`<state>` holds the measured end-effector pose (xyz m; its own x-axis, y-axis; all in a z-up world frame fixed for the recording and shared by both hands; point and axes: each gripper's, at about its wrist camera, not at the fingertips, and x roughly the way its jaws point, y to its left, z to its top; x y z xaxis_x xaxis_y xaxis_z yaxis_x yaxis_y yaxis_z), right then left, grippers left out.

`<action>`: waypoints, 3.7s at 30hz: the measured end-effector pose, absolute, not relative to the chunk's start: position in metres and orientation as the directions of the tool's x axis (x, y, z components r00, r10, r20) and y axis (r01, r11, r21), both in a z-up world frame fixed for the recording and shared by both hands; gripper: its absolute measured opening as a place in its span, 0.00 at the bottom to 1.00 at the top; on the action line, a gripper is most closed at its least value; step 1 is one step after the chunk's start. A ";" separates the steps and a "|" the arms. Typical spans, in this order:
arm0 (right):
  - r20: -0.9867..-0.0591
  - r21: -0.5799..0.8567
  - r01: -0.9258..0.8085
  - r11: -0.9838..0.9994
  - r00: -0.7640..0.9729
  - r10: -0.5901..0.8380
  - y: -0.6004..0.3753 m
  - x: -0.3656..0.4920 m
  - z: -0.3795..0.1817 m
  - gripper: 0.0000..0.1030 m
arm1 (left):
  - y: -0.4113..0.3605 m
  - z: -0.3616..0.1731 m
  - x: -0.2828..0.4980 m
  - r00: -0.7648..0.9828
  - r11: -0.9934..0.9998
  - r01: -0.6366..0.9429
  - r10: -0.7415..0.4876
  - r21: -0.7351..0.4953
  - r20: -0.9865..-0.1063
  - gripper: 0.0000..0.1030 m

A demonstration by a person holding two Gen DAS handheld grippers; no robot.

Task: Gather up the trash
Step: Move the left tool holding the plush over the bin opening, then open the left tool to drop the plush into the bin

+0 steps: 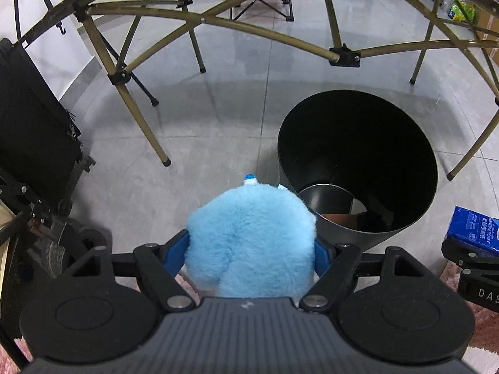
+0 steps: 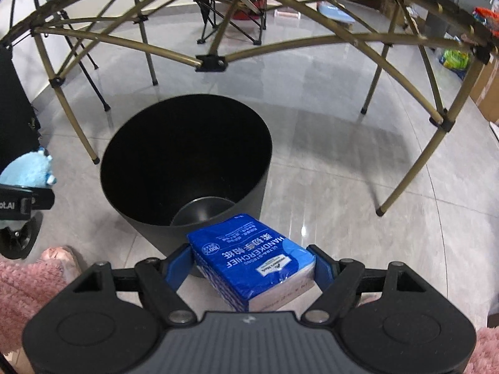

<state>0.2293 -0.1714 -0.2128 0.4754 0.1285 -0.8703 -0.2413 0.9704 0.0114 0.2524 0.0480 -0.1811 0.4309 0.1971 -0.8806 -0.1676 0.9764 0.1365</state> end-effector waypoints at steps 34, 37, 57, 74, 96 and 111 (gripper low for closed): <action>-0.898 0.019 -0.098 0.995 0.436 0.060 -0.225 0.261 -0.241 0.75 | -0.007 -0.176 0.306 0.412 0.988 -0.134 0.127 0.078 -0.902 0.75; -0.898 0.020 -0.077 0.997 0.437 0.052 -0.232 0.264 -0.242 0.75 | -0.012 -0.176 0.311 0.411 0.989 -0.131 0.118 0.070 -0.904 0.75; -0.900 -0.006 0.030 1.000 0.435 -0.019 -0.263 0.280 -0.251 0.75 | -0.034 -0.185 0.353 0.377 0.986 -0.161 0.101 0.042 -0.921 0.75; -0.905 -0.015 0.045 0.999 0.423 -0.032 -0.269 0.287 -0.258 0.75 | -0.038 -0.199 0.372 0.328 0.980 -0.189 0.119 0.058 -0.937 0.75; -0.905 -0.011 0.042 0.999 0.425 -0.028 -0.267 0.286 -0.256 0.75 | -0.036 -0.202 0.372 0.302 0.978 -0.207 0.104 0.041 -0.948 1.00; -0.905 -0.012 0.035 0.999 0.426 -0.026 -0.264 0.286 -0.255 0.75 | -0.036 -0.200 0.370 0.305 0.978 -0.206 0.101 0.038 -0.947 1.00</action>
<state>0.2857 -0.2642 -0.2551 0.4256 -0.0259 -0.9046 0.0351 0.9993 -0.0121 0.3701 -0.0356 -0.1999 0.3050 0.1007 -0.9470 -0.2059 0.9779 0.0376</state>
